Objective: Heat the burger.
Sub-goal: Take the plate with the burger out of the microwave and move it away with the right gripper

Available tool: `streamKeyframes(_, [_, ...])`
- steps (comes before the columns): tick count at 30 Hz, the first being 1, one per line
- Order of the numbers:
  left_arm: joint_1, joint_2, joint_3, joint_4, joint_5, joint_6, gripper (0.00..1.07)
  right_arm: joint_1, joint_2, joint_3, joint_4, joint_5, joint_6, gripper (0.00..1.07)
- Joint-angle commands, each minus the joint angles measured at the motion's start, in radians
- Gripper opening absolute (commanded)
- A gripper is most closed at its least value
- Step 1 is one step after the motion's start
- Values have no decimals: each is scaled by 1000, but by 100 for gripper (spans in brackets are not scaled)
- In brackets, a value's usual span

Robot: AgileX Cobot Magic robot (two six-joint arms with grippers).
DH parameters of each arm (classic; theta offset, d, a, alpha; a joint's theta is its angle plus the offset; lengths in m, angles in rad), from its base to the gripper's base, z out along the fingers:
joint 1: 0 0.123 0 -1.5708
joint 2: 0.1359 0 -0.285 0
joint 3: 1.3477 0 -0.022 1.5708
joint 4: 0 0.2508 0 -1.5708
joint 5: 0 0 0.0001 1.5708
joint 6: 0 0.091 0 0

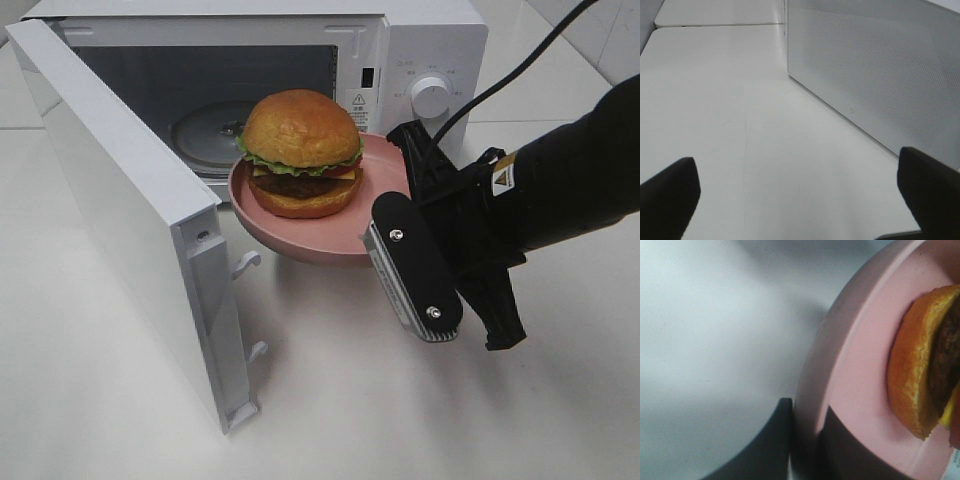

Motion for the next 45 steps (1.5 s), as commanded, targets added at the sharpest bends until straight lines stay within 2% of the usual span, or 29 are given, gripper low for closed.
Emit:
streamKeyframes(1, [2,-19,3,-3,0,-7,100,-1,-44,8,-4,-70,11,0])
streamKeyframes(11, [2,-19,3,-3,0,-7,100,-1,-140,77,-112,-40,126,0])
streamKeyframes(16, [2,-19,3,-3,0,-7,100,-1,-233,127,-216,-2,238,0])
streamKeyframes(24, [2,-19,3,-3,0,-7,100,-1,-331,158,-312,83,340,0])
streamKeyframes(30, [2,-19,3,-3,0,-7,100,-1,-411,158,-469,208,549,0])
streamKeyframes(45, [2,-19,3,-3,0,-7,100,-1,-495,158,-728,403,1035,0])
